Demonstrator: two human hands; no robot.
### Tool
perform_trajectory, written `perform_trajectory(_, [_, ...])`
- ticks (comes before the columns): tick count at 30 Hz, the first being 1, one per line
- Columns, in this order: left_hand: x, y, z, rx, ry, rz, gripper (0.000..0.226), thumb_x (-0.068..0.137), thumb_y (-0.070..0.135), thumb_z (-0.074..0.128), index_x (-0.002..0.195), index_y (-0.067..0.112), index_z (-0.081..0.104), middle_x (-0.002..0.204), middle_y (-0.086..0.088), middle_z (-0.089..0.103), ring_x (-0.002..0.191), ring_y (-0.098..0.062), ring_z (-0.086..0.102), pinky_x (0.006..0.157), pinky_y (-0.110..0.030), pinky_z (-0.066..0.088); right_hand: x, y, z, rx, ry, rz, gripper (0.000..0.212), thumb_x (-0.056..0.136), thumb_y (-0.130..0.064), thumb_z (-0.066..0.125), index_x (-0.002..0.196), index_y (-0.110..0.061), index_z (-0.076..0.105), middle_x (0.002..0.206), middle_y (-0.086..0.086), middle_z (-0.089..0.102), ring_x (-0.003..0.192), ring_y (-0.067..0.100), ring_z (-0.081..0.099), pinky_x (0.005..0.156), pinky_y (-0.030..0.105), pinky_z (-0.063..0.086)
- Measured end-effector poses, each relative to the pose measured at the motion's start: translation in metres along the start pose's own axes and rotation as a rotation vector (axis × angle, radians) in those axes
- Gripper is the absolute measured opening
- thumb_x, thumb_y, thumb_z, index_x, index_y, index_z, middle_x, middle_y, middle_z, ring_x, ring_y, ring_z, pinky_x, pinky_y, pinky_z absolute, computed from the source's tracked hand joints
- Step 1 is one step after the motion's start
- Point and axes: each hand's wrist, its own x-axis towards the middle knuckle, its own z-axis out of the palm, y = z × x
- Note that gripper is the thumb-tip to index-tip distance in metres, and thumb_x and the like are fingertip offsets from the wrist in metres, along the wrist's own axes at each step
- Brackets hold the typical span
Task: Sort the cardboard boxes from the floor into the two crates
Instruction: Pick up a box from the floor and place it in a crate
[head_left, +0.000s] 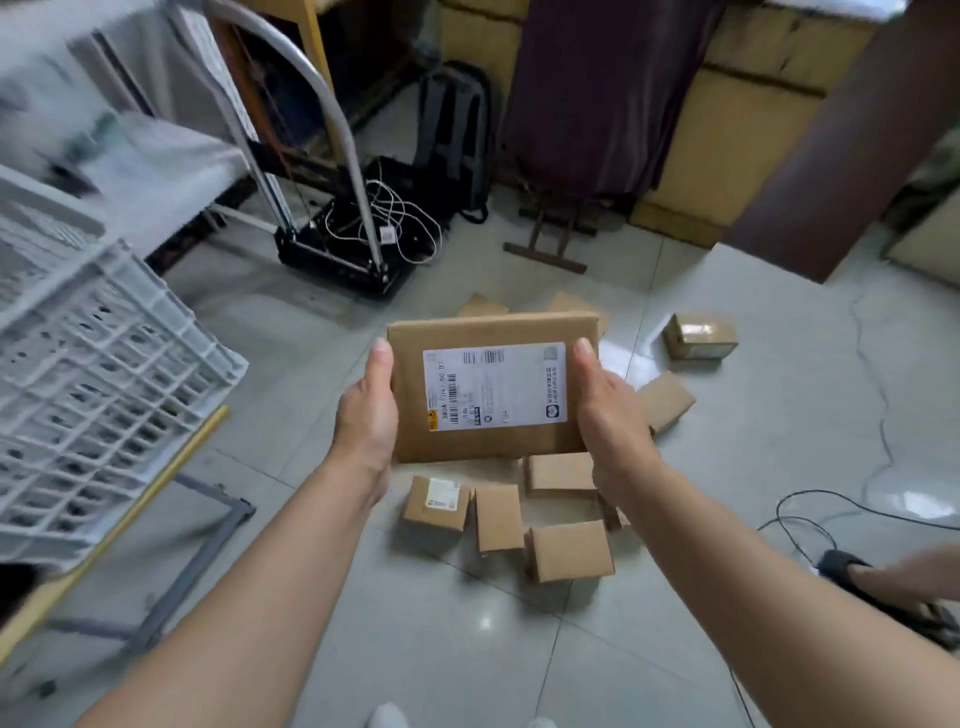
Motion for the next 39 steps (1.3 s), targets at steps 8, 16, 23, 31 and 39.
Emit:
perform_trajectory(8, [-0.085, 0.160, -0.057, -0.094, -0.028, 0.241, 0.048, 0.095, 0.057, 0.036, 0.088, 0.022, 0.068, 0.068, 0.013, 0.072, 0.057, 0.003, 0.065, 0.042, -0.012, 0.045, -0.096, -0.155, 0.012, 0.161, 0.012, -0.176, 0.047, 0.089, -0.064, 0.042, 0.090, -0.021, 0.064, 0.087, 0.002, 0.073, 0.085, 0.022, 0.070, 0.074, 0.040, 0.057])
perform_trajectory(16, [-0.148, 0.232, -0.113, -0.210, 0.033, 0.341, 0.054, 0.089, 0.067, 0.036, 0.094, 0.026, 0.070, 0.086, 0.006, 0.075, 0.082, -0.011, 0.069, 0.067, -0.031, 0.054, -0.167, -0.235, 0.028, 0.283, 0.089, -0.324, 0.057, 0.088, -0.067, 0.040, 0.098, -0.018, 0.067, 0.089, -0.001, 0.075, 0.081, 0.014, 0.071, 0.068, 0.029, 0.053])
perform_trajectory(23, [-0.178, 0.252, -0.162, -0.212, -0.044, 0.474, 0.049, 0.093, 0.056, 0.036, 0.066, 0.036, 0.071, 0.063, 0.013, 0.069, 0.064, -0.002, 0.067, 0.066, -0.033, 0.047, -0.200, -0.254, 0.051, 0.336, 0.019, -0.316, 0.057, 0.085, -0.071, 0.038, 0.071, -0.023, 0.067, 0.069, -0.004, 0.071, 0.074, 0.022, 0.071, 0.078, 0.051, 0.058])
perform_trajectory(31, [-0.179, 0.242, -0.208, -0.277, -0.075, 0.496, 0.019, 0.085, 0.018, 0.042, 0.068, 0.021, 0.048, 0.056, 0.008, 0.046, 0.057, -0.009, 0.042, 0.057, -0.027, 0.035, -0.216, -0.263, 0.076, 0.330, -0.144, -0.216, 0.064, 0.079, -0.077, 0.045, 0.103, -0.024, 0.071, 0.095, 0.000, 0.074, 0.090, 0.024, 0.070, 0.087, 0.048, 0.055])
perform_trajectory(39, [-0.182, 0.223, -0.219, -0.267, 0.010, 0.483, 0.048, 0.069, -0.007, 0.032, 0.095, 0.008, 0.070, 0.066, 0.005, 0.066, 0.053, -0.004, 0.055, 0.045, -0.014, 0.042, -0.208, -0.259, 0.084, 0.217, -0.192, -0.157, 0.071, 0.074, -0.081, 0.043, 0.108, -0.021, 0.057, 0.104, 0.004, 0.064, 0.094, 0.023, 0.063, 0.089, 0.047, 0.053])
